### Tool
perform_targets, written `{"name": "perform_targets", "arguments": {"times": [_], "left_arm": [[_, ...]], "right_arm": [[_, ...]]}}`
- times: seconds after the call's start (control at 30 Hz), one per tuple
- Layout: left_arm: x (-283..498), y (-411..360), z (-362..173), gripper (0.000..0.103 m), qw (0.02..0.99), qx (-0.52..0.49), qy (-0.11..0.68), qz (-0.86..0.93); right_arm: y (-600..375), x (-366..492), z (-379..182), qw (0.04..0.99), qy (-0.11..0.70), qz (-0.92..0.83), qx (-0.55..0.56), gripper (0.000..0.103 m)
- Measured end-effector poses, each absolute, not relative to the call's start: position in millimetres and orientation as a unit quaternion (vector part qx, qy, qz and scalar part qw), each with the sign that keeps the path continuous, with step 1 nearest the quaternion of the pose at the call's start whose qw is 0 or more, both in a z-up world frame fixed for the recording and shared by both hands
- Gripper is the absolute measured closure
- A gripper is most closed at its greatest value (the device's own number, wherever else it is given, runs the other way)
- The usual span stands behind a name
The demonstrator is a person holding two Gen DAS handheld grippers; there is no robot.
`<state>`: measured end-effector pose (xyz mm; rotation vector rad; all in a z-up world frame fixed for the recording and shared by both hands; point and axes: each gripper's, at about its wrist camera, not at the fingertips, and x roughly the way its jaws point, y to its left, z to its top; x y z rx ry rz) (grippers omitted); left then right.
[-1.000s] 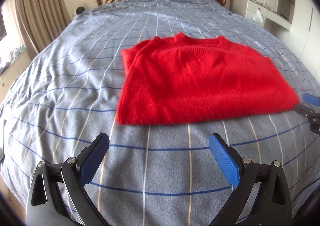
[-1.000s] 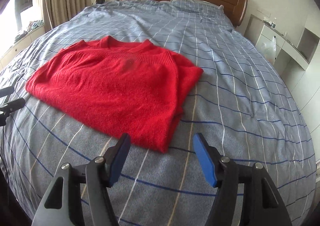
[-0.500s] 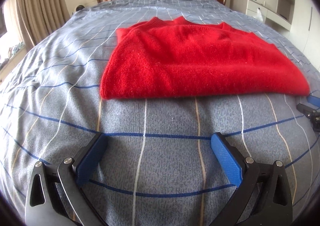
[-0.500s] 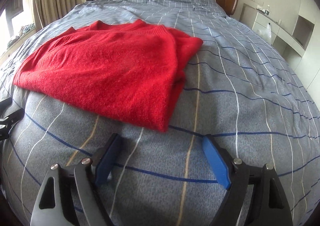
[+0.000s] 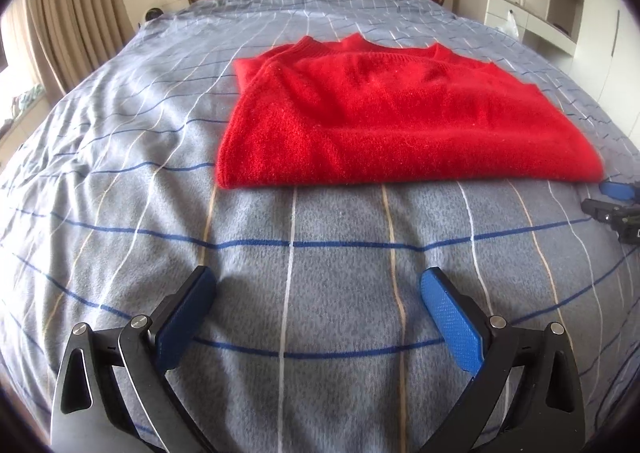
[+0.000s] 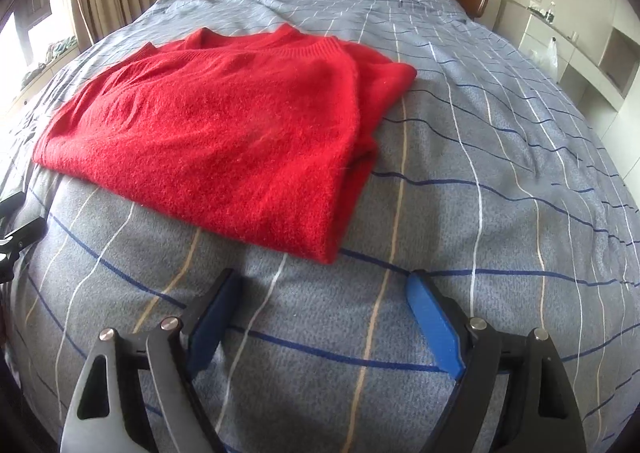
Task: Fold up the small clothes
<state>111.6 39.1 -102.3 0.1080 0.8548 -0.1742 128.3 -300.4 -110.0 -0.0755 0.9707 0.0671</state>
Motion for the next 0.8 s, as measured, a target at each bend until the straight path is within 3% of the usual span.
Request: {"name": "perform_targets", "arguments": {"times": [0.27, 0.4, 0.53, 0.57, 0.63, 0.67, 0.8], "left_arm": [[86.2, 78.0, -89.3, 0.001, 0.939, -0.02, 0.341, -0.045], [89.1, 96.4, -107.6, 0.001, 0.932, -0.041, 0.359, -0.027], [91.3, 97.7, -108.1, 0.001, 0.934, -0.042, 0.354, -0.026], [91.7, 95.9, -108.9, 0.001, 0.934, -0.036, 0.355, -0.025], [90.6, 94.4, -108.5, 0.001, 0.933, -0.028, 0.357, -0.026], [90.9, 95.0, -107.7, 0.001, 0.933, -0.03, 0.358, -0.028], [90.1, 110.4, -102.5, 0.001, 0.932, -0.067, 0.355, -0.034]], "right_arm": [[-377.8, 179.6, -55.4, 0.865, 0.449, 0.085, 0.208, 0.02], [-400.8, 223.9, -73.6, 0.836, 0.462, 0.06, 0.291, 0.032], [-393.7, 250.9, -101.9, 0.807, 0.471, 0.08, 0.348, 0.038], [-388.7, 254.7, -106.3, 0.807, 0.474, 0.075, 0.345, 0.045], [-376.6, 260.8, -108.5, 0.806, 0.484, 0.078, 0.33, 0.084], [-370.0, 264.1, -105.7, 0.807, 0.495, 0.076, 0.313, 0.092], [-341.2, 269.6, -58.9, 0.833, 0.479, 0.067, 0.271, 0.093]]}}
